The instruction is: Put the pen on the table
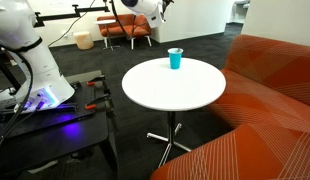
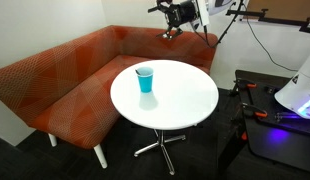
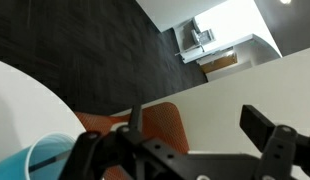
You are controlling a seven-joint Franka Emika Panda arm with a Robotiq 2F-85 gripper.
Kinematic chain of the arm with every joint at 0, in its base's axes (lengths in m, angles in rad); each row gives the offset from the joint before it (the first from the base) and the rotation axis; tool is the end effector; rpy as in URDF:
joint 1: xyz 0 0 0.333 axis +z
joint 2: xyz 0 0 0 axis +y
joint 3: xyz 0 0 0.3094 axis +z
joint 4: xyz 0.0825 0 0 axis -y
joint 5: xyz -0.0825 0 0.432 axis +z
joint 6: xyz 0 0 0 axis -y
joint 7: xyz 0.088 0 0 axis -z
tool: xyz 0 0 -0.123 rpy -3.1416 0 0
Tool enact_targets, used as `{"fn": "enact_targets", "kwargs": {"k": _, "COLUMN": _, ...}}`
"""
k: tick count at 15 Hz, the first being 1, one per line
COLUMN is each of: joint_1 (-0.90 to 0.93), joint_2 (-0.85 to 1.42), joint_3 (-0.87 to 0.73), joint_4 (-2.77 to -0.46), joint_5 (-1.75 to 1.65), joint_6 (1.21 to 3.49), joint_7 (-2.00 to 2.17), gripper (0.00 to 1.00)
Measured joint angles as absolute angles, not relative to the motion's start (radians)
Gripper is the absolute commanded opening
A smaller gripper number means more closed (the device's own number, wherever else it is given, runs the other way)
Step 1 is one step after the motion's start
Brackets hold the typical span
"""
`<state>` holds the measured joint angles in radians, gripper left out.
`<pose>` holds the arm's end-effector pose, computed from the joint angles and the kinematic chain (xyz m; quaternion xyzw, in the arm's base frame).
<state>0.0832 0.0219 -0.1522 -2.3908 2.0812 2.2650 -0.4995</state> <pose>0.5509 -0.0048 0.2766 -0.6217 0.4776 -0.1390 0.6051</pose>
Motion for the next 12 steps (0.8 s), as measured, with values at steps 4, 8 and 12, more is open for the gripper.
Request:
{"fn": "enact_targets", "kwargs": {"k": 4, "joint_1": 0.062, "joint_2": 0.151, "joint_3": -0.101, "joint_4": -2.349, "joint_5": 2.121, "joint_6": 2.268, "joint_7": -0.543, "gripper": 1.00}}
{"fn": "enact_targets", "kwargs": {"k": 8, "joint_1": 0.061, "joint_2": 0.171, "joint_3": -0.094, "joint_4": -2.327, "joint_5": 2.124, "joint_6": 2.273, "joint_7": -0.545, "gripper": 1.00}}
{"fn": "enact_targets", "kwargs": {"k": 12, "joint_1": 0.060, "joint_2": 0.171, "joint_3": -0.094, "joint_4": -2.326, "joint_5": 2.124, "joint_6": 2.274, "joint_7": -0.545, "gripper": 1.00}}
